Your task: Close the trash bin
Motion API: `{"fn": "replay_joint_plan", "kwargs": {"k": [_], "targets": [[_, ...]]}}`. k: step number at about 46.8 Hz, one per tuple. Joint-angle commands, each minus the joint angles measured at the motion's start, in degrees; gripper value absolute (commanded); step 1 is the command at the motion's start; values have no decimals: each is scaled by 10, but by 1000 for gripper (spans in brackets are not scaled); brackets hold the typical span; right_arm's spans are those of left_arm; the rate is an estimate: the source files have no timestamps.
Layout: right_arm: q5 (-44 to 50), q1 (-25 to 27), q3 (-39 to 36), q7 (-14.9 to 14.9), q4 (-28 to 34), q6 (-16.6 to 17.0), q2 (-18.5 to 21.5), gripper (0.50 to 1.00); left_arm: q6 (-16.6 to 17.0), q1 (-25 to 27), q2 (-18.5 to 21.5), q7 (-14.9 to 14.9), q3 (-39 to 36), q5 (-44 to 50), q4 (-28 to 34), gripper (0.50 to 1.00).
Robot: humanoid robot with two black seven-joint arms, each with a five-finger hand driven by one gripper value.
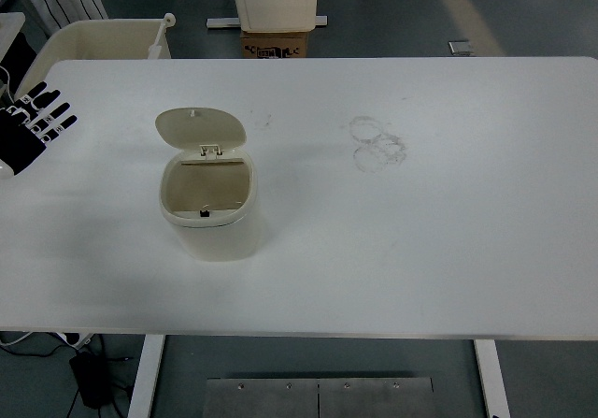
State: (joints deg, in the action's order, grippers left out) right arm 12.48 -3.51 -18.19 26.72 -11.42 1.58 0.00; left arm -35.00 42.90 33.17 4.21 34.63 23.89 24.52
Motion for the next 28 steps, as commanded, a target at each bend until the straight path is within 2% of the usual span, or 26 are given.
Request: {"fn": "replay_joint_plan", "kwargs": {"k": [1, 7, 28], "targets": [[0, 1, 0, 0, 0, 0, 0, 991, 0, -1, 0, 0, 0, -1, 0, 1000], [0, 1, 0, 0, 0, 0, 0, 991, 0, -4, -5, -17, 0, -2, 0, 1000], [0, 1, 0, 0, 0, 0, 0, 991, 0, -29, -7, -20, -3, -3, 0, 1000]]}}
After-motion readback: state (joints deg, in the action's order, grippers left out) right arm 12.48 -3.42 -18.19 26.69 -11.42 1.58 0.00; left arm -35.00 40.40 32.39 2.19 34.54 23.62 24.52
